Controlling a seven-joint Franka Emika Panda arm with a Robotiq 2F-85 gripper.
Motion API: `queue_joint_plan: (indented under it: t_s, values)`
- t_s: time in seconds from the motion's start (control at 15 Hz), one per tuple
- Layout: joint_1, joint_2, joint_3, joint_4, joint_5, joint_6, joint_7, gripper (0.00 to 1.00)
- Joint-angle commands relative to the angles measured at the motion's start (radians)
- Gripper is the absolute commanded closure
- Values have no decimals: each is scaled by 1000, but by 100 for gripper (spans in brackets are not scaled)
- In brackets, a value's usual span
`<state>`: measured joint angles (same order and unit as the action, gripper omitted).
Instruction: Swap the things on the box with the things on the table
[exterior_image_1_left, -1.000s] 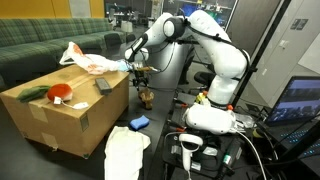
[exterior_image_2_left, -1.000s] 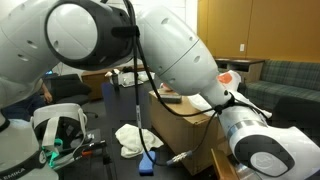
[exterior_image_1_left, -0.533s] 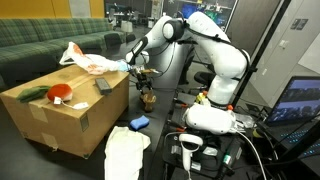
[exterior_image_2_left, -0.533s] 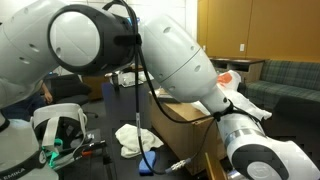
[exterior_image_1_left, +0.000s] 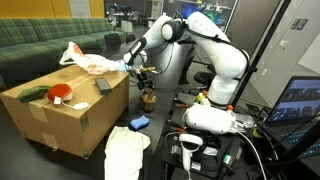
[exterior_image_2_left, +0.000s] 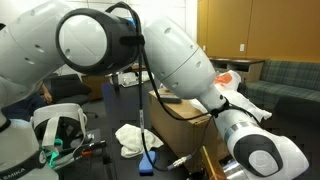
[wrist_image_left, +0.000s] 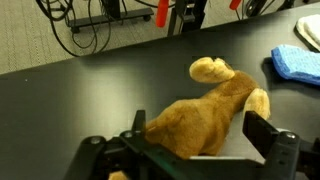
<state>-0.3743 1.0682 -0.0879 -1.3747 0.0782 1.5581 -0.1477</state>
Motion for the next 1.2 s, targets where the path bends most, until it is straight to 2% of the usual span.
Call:
queue_joint_plan:
  t_s: [0.0, 0.47, 0.53, 0.67, 1.13]
  values:
    - [48, 61, -17, 90, -61, -100, -12, 0]
    - [73, 170, -1, 181, -77, -149, -30, 2]
    - [72, 184, 0, 194, -73, -157, -28, 26]
    - [68, 200, -2, 217, -71, -173, -28, 30]
    - [55, 169, -8, 257, -65, -205, -26, 84]
